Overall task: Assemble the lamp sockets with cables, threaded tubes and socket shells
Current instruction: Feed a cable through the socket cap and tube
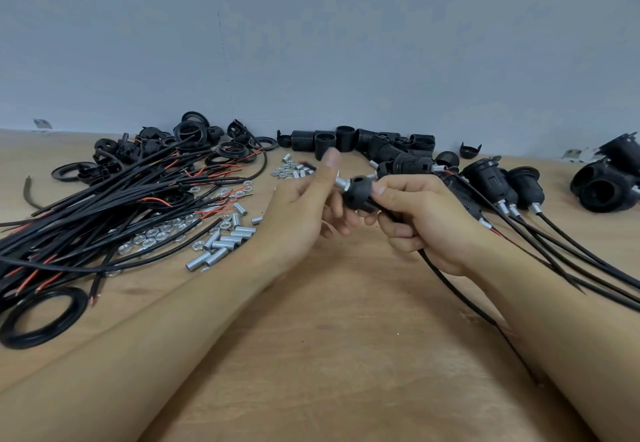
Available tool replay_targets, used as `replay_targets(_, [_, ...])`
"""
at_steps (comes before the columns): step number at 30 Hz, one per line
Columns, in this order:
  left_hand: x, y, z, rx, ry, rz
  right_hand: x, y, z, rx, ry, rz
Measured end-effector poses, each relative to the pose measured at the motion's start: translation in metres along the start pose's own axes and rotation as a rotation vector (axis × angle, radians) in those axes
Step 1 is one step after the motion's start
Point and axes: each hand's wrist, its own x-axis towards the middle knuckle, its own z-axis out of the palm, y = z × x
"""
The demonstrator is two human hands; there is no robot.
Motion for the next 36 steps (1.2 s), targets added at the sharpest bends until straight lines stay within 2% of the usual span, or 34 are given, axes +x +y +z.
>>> replay_targets(3, [0.002, -0.004, -0.001, -0.004, 0.091, 0.013, 0.001, -0.002, -0.006, -0.032, -0.056, 0.020])
replay_targets(6, [0.010, 0.001, -0.008, -0.091, 0.335, -0.018, 0.000, -0.009, -0.021, -0.165, -0.116, 0.076])
replay_targets(8, [0.015, 0.004, -0.016, -0.106, 0.431, -0.044, -0.001, -0.011, -0.029, -0.168, -0.139, 0.099])
replay_targets(10, [0.013, 0.002, -0.021, 0.100, 0.441, 0.054, -0.001, -0.009, -0.030, -0.136, -0.129, 0.091])
replay_targets(12, [0.006, 0.001, -0.024, 0.513, 0.510, 0.288, -0.002, -0.004, -0.024, -0.186, -0.145, 0.084])
replay_targets(13, [0.005, 0.002, -0.025, 0.628, 0.572, 0.386, -0.002, -0.001, -0.021, -0.216, -0.172, 0.092])
replay_targets(14, [0.004, 0.003, -0.025, 0.642, 0.604, 0.452, -0.002, 0.002, -0.017, -0.238, -0.197, 0.106])
replay_targets(17, [0.008, -0.001, -0.023, 0.461, 0.531, 0.487, -0.001, 0.005, -0.013, -0.230, -0.191, 0.144])
replay_targets(21, [0.004, -0.005, -0.012, 0.197, 0.406, 0.321, -0.003, 0.003, -0.013, -0.242, -0.256, 0.143])
replay_targets(24, [0.006, 0.000, -0.010, -0.034, 0.352, 0.241, -0.002, 0.005, -0.010, -0.197, -0.244, 0.115])
replay_targets(30, [0.002, -0.010, -0.002, 0.049, 0.075, 0.019, 0.003, 0.008, -0.003, 0.013, -0.111, 0.044])
replay_targets(34, [-0.002, -0.010, 0.004, 0.042, -0.021, 0.009, 0.006, 0.004, -0.001, 0.110, 0.125, -0.007])
replay_targets(36, [-0.004, -0.009, 0.004, 0.008, -0.142, -0.021, 0.007, 0.001, -0.002, 0.195, 0.216, -0.013])
